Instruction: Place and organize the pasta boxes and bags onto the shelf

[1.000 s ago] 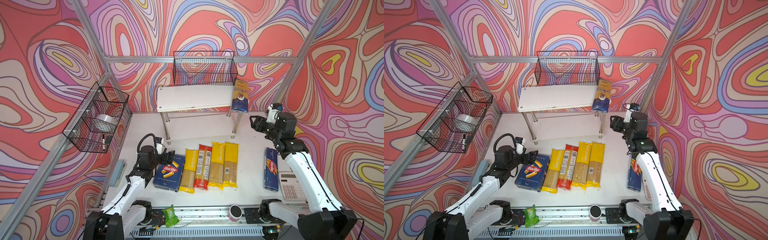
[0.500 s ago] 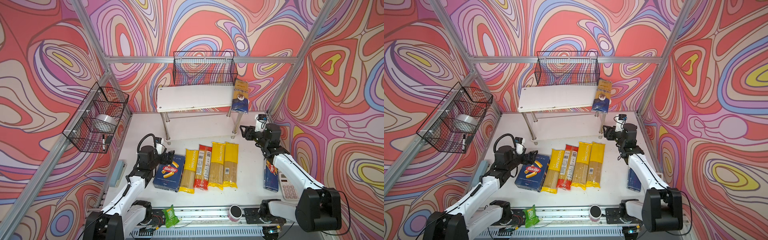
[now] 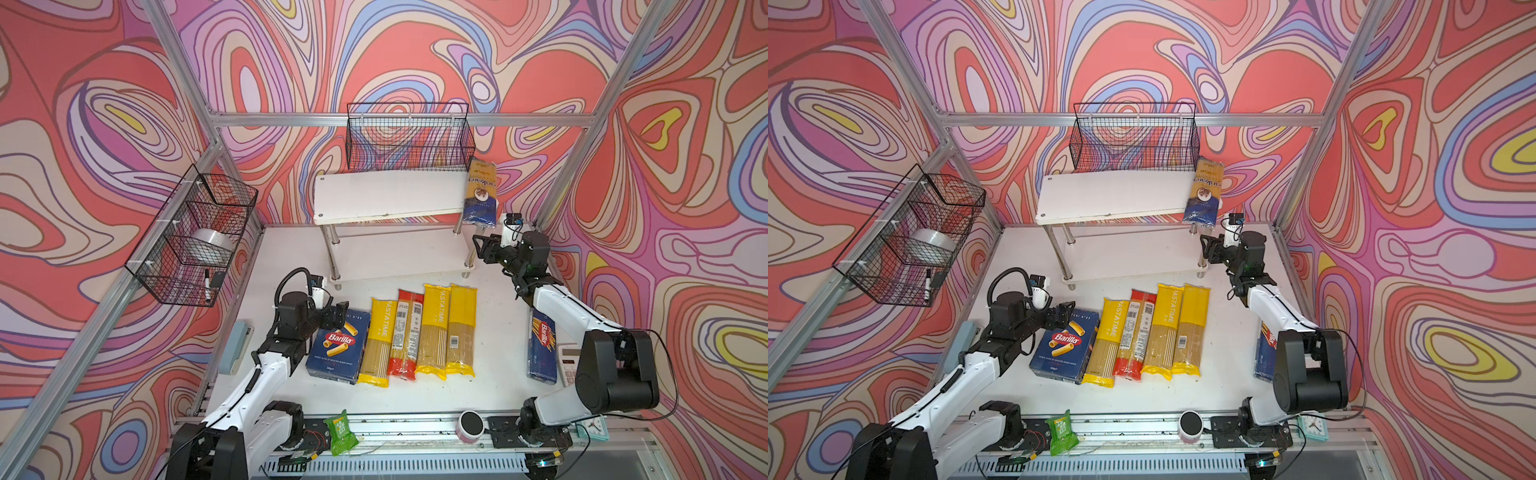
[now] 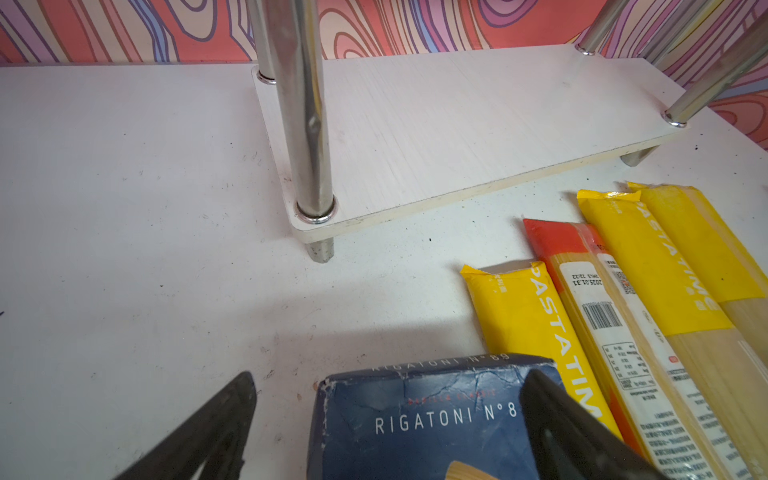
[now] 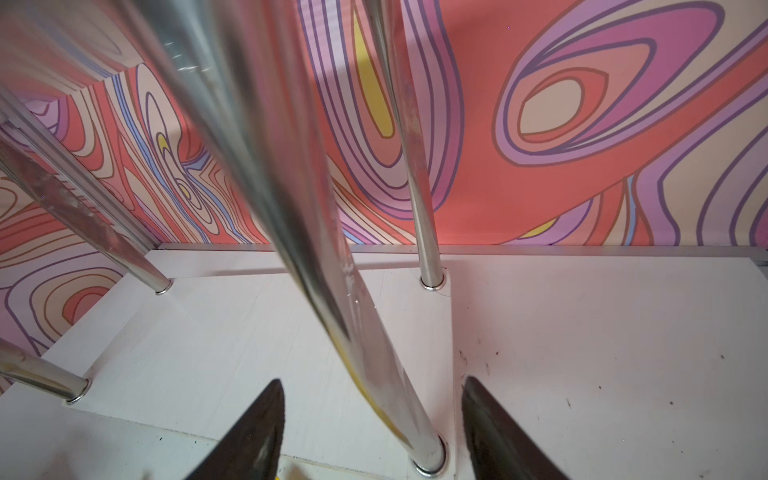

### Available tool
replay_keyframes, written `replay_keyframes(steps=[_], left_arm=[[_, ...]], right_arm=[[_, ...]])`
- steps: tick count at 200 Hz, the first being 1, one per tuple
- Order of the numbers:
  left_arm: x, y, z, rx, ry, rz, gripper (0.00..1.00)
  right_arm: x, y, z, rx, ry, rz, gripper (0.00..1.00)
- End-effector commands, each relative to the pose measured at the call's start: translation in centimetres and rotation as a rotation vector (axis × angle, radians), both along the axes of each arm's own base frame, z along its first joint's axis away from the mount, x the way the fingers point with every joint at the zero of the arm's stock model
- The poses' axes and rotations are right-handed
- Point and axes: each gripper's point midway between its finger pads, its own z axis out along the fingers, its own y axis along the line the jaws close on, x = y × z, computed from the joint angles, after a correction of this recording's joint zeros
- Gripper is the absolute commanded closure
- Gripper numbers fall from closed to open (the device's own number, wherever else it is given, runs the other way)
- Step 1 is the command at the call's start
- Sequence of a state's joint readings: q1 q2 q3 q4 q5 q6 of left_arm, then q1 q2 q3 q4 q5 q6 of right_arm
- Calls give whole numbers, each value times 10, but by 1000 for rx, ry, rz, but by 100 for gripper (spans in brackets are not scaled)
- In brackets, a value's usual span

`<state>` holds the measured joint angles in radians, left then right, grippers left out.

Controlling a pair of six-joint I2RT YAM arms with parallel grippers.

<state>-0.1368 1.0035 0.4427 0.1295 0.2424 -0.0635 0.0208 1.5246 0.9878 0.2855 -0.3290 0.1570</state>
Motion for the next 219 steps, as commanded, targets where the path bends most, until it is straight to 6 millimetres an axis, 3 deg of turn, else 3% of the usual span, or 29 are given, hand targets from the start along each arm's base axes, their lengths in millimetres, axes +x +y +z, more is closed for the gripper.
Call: replay_keyframes(steps=[1, 77, 107, 159, 219], left_arm=[[2, 1, 3, 4, 0, 5, 0], [2, 2, 3, 5, 1, 11, 0], [2, 2, 3, 5, 1, 7, 0], [2, 1, 3, 3, 0, 6, 0], [0, 1, 3, 4, -4, 4, 0]], right_arm=[[11, 1, 10, -4, -39, 14, 33], [36, 2, -5, 90, -28, -8, 40], [39, 1, -11, 101, -14, -22, 48], [41, 5, -21, 105, 10, -10, 73], [35, 2, -24, 88, 44, -38, 86]])
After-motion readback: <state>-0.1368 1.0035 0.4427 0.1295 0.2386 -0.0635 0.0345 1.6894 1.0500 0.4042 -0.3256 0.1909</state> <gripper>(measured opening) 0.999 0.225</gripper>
